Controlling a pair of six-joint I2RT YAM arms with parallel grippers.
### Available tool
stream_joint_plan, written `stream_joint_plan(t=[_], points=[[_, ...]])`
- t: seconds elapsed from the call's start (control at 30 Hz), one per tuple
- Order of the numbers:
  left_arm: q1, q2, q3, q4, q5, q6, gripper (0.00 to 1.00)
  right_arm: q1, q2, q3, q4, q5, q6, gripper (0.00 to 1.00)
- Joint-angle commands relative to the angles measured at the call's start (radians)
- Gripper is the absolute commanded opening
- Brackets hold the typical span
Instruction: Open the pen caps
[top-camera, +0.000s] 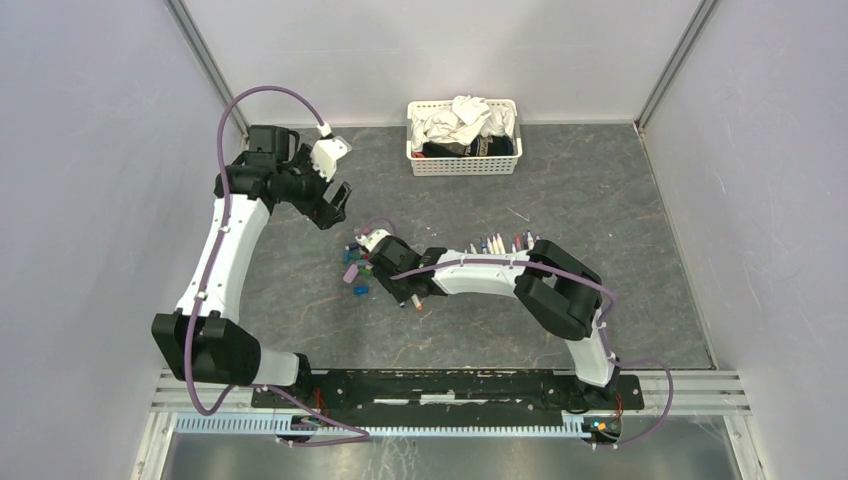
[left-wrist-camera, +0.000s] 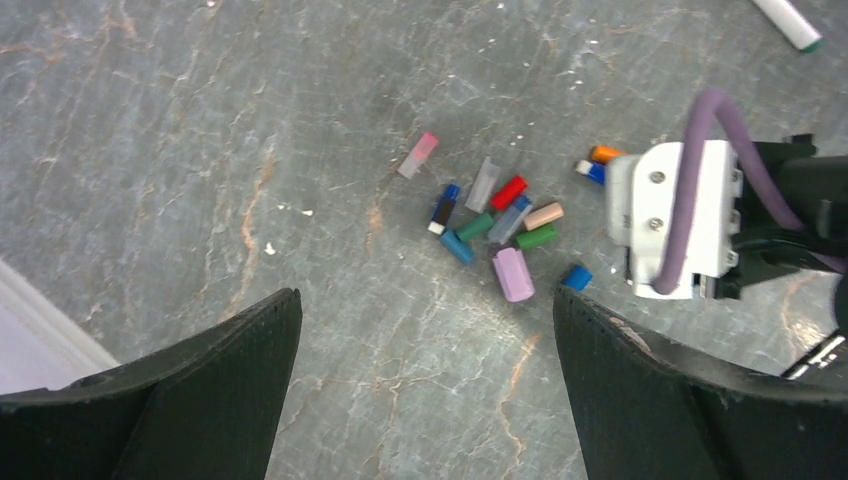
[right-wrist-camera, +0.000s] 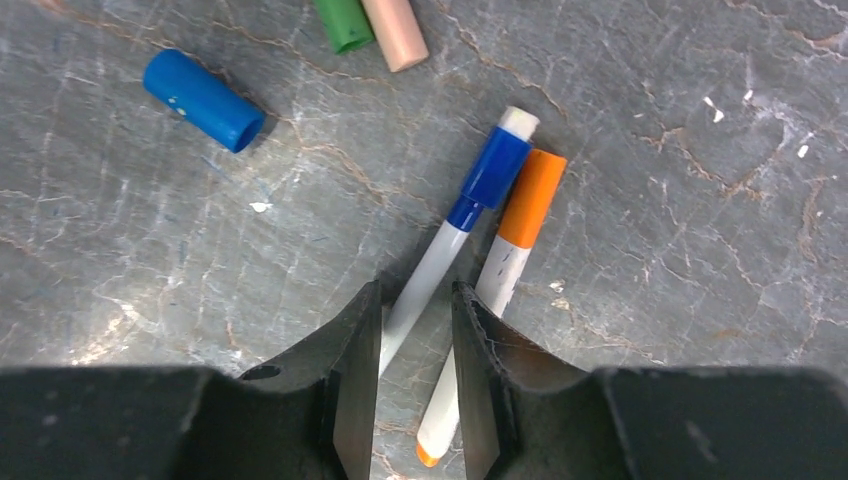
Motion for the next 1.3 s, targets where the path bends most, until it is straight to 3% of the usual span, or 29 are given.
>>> stream_joint_plan(t=[0.0,0.1,0.27,0.53,0.73,0.97,1.27], points=[[0.003,-0.046,0.032,-0.065,0.116,0.072,1.00,0.002,0.001,0.017,-0.036,0.083,0.001,0.35],[0.004,-0.047,0.043,-0.082,0.142,0.093,1.00,0.001,-0.003,-0.007,-0.031,0.094,0.003,0.31],[0.004,-0.008,0.044,-0.141,0.151,0.184,1.00,-0.007,-0.036,-0.076,0.011,0.074,0.020,0.13],[0.003,-0.082,-0.233,-0.183,0.199,0.585,1.00,-0.101,-0.219,-0.213,0.149,-0.100,0.010,0.00],[-0.008,-0.083,-0.244,-0.306,0.297,0.763,1.00,-0.219,-0.296,-0.241,0.237,-0.515,0.052,0.00],[-0.110,-0.120,-0.273,-0.296,0.339,0.769,0.96,-0.260,-0.283,-0.224,0.269,-1.010,0.084,0.00],[-0.293,-0.145,-0.322,-0.251,0.254,0.720,0.93,-0.259,-0.253,-0.181,0.254,-1.195,0.073,0.00]])
